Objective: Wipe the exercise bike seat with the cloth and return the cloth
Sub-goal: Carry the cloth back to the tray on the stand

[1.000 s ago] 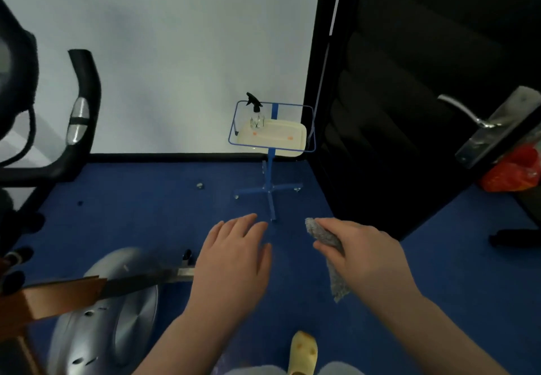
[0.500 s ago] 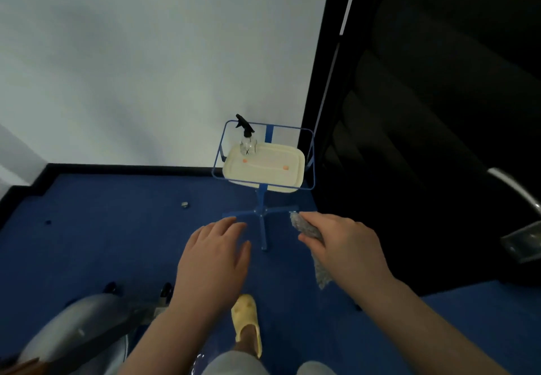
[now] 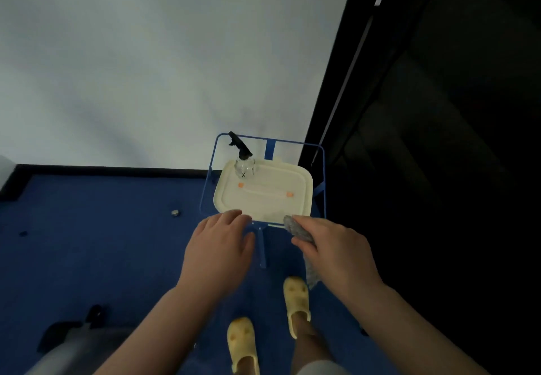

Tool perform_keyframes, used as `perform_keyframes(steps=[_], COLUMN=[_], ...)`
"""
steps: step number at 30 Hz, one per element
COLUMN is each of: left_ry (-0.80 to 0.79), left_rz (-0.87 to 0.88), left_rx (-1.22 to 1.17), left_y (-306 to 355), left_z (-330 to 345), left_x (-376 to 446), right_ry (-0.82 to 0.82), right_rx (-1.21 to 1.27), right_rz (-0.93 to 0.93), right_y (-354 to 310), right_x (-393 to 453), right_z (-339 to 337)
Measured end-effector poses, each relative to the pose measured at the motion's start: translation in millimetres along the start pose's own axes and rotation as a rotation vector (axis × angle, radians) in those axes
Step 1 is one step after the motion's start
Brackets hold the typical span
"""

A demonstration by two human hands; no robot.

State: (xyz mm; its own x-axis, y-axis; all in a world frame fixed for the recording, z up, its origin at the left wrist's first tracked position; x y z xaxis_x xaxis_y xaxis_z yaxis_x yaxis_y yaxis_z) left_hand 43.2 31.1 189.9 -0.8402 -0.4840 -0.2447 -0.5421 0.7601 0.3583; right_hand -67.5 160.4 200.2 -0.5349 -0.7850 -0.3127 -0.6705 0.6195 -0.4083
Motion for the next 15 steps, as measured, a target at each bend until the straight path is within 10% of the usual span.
perform_keyframes(steps=[15], left_ry=[-0.232], left_rz=[-0.266], left_rx=[-0.112], left_y=[-40], left_z=[107], left_x=[202], right_ry=[-0.3], right_rx=[-0.018], right_rz=[-0.005], right_y=[103], right_x=[224], right_z=[64])
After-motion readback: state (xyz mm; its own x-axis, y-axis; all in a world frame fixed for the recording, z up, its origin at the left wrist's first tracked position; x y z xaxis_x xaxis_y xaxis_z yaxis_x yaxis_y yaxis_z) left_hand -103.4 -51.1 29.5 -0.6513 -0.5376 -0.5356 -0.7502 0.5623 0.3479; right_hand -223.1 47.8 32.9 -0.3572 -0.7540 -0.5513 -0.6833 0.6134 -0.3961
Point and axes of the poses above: each hand's wrist, its own x-axis towards the middle knuckle, its own z-axis out of the palm, y = z × x, the point moved 6 cm from there along x, towards the middle knuckle, and after that the axes turned 8 degrees about -y, right-handed, at the moved point
